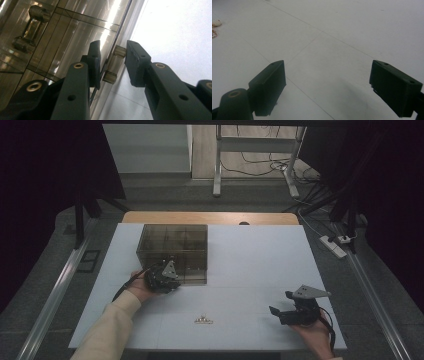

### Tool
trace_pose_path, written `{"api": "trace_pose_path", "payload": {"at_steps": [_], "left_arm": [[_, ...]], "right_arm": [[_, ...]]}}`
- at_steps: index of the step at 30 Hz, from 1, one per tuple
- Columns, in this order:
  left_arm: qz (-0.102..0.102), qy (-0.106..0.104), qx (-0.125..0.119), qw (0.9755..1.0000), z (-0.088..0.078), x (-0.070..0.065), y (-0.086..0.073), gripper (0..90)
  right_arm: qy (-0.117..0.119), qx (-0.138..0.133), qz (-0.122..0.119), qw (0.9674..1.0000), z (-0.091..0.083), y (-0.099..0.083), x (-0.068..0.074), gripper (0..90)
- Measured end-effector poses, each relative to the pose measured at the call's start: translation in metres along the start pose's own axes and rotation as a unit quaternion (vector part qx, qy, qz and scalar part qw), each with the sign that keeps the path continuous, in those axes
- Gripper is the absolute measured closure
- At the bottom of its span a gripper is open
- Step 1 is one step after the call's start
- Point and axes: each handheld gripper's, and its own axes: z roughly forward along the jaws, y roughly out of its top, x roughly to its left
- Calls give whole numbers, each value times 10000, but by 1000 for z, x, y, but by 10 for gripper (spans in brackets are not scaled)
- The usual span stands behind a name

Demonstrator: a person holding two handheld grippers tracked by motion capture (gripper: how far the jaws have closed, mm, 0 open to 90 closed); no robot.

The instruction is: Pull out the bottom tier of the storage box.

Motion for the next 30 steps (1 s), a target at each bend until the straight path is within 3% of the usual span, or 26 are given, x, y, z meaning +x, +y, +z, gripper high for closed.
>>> {"api": "trace_pose_path", "payload": {"at_steps": [30], "left_arm": [[37, 3, 35, 10000, -3, -5, -2, 661]], "right_arm": [[-7, 35, -6, 10000, 0, -1, 0, 131]]}}
